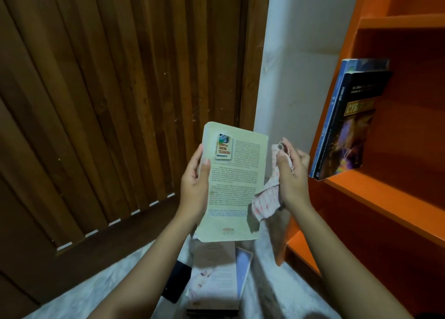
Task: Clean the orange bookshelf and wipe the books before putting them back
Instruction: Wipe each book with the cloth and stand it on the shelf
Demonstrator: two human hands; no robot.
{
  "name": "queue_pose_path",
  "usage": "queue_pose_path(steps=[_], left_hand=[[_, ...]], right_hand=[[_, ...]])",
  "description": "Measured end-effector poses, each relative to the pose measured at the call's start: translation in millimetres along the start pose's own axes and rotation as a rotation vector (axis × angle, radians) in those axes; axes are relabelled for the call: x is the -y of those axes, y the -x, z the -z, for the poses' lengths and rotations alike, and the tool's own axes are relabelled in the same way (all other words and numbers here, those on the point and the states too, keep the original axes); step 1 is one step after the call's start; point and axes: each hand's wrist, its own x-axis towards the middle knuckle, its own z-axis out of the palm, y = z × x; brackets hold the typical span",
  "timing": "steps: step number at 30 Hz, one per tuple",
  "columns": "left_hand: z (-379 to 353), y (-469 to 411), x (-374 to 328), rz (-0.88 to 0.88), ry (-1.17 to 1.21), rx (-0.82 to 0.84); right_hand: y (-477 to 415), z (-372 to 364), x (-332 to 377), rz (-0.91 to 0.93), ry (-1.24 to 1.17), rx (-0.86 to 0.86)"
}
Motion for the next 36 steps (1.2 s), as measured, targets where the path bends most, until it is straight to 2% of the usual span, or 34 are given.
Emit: queue_pose_path(steps=[5, 9, 10, 12, 15, 16, 18, 21, 22, 24, 27, 29, 31, 36], left_hand=[[-13, 14, 12, -0.017, -0.070, 0.078], [-23, 19, 8, -0.032, -0.074, 0.078], [-22, 18, 7, -0.037, -0.060, 0.079], [-19, 16, 6, -0.036, -0.005, 0.078], [-15, 15, 8, 0.001, 0.113, 0.051], [-16, 14, 9, 0.010, 0.128, 0.041], [-22, 12, 8, 0.029, 0.149, 0.015], [-30, 6, 4, 0.078, 0.237, -0.059], [-30, 3, 3, 0.101, 0.289, -0.081], [-28, 0, -2, 0.137, 0.370, -0.101], [-22, -2, -5, 0.136, 0.391, -0.134], [-24, -3, -5, 0.141, 0.403, -0.168], [-28, -4, -4, 0.164, 0.454, -0.204], [-17, -8, 1, 0.277, 0.603, -0.322]], right_hand=[[-6, -37, 38, 0.258, 0.057, 0.065], [-4, -59, 47, 0.653, 0.259, 0.080], [-7, -58, 42, 0.696, 0.295, 0.074], [-15, -47, 30, 0.608, 0.301, 0.001], [-22, -26, 18, 0.258, 0.254, -0.200], [-21, -26, 16, 0.202, 0.241, -0.232], [-10, -39, 21, 0.228, 0.190, -0.184], [19, -65, 24, 0.456, 0.245, 0.051], [23, -66, 21, 0.500, 0.266, 0.077], [16, -54, 10, 0.463, 0.259, -0.013], [-1, -33, -9, 0.248, 0.264, -0.217], [8, -39, -10, 0.194, 0.241, -0.209], [31, -55, -2, 0.288, 0.228, -0.120], [68, -62, -12, 0.724, 0.296, 0.141]])
